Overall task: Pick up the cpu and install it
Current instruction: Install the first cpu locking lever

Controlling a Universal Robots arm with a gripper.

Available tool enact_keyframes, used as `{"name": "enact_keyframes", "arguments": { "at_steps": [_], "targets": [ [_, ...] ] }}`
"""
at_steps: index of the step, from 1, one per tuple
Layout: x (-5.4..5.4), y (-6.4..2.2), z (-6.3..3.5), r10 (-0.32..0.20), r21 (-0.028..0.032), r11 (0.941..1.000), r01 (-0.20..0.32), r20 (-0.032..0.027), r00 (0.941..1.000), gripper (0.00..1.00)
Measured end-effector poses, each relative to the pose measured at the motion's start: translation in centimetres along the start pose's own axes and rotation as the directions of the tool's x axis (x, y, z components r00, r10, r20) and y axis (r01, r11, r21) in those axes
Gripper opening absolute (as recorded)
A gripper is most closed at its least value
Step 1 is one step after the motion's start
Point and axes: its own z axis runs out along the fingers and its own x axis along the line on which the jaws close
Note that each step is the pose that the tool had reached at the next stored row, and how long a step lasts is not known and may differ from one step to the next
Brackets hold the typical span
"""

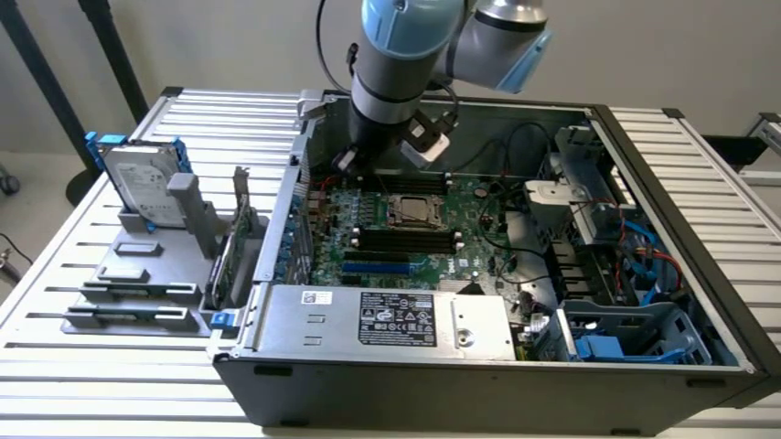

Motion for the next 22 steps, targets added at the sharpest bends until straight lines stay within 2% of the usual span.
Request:
{"name": "enact_keyframes", "arguments": {
  "at_steps": [6,12,22],
  "targets": [
    [0.0,-0.42,-0.66,0.043,-0.0111,0.999,-0.043,-0.018,0.9989,0.11],
    [-0.6,-1.2,-0.52,0.058,-0.0147,0.9982,-0.058,-0.0242,0.998,0.11],
    [-0.4,-1.4,-0.39,0.113,-0.0276,0.993,-0.115,-0.048,0.9924,0.11]
  ]
}}
